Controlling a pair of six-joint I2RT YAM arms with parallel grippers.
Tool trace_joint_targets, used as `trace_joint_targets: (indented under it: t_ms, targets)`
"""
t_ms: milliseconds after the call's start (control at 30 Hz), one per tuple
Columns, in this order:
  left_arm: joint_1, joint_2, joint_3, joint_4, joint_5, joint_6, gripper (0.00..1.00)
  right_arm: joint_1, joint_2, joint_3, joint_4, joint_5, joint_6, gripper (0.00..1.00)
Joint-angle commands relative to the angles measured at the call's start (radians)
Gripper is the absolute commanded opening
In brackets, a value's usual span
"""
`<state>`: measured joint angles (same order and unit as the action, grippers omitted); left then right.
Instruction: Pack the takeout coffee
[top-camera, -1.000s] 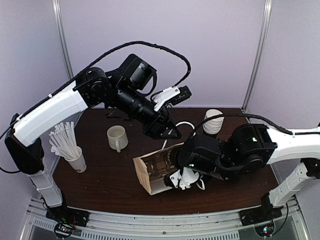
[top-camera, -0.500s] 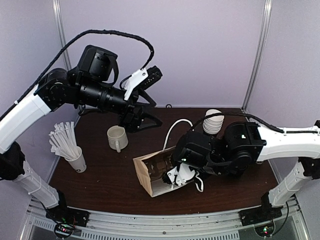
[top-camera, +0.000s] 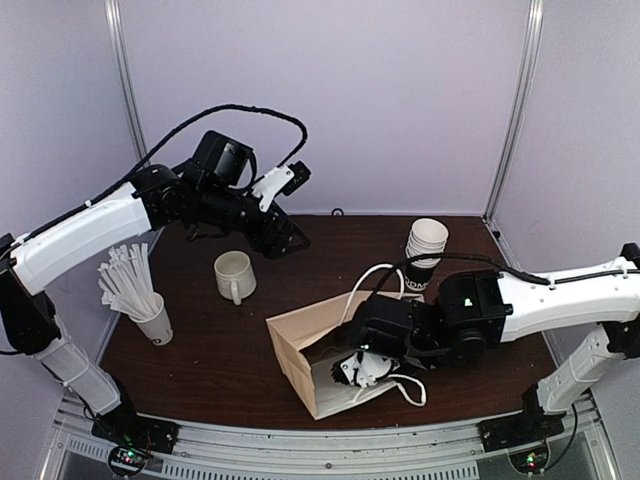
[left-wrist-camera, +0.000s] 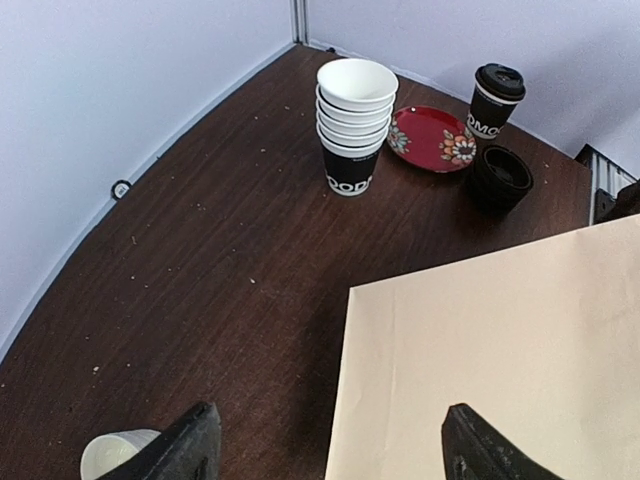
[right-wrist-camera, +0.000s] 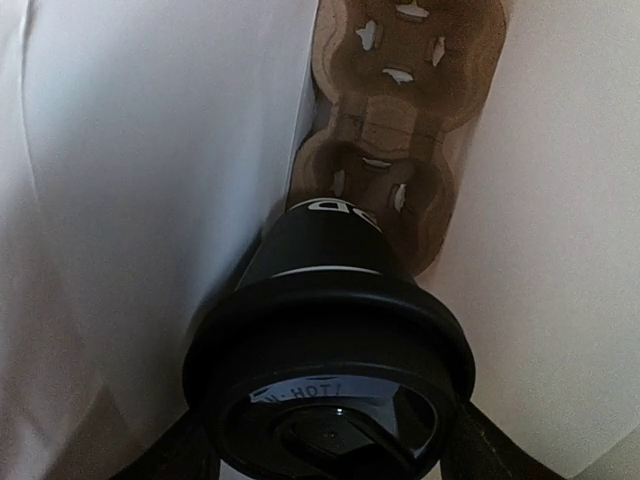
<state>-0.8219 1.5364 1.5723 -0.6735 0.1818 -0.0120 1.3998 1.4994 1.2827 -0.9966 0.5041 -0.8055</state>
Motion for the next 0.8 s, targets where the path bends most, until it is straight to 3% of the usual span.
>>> trace_joint_targets:
  t_ms: [0,333,767]
  targets:
    - [0.001,0.067,0.012,0.075,0.058,-0.011,0.78,-0.005,-0.011,-0.009,0.091,0.064,0.008,0.62]
    - [0.03,0.26,0.058,0.041,-0.001,-0.026,0.74,-0.077,0.006,0.006,0.132,0.025,0.017,0.62]
    - [0.089,0.348,0.069,0.006,-0.007,-0.031,0.73,-0.099,0.054,0.037,0.184,-0.04,0.018,0.61]
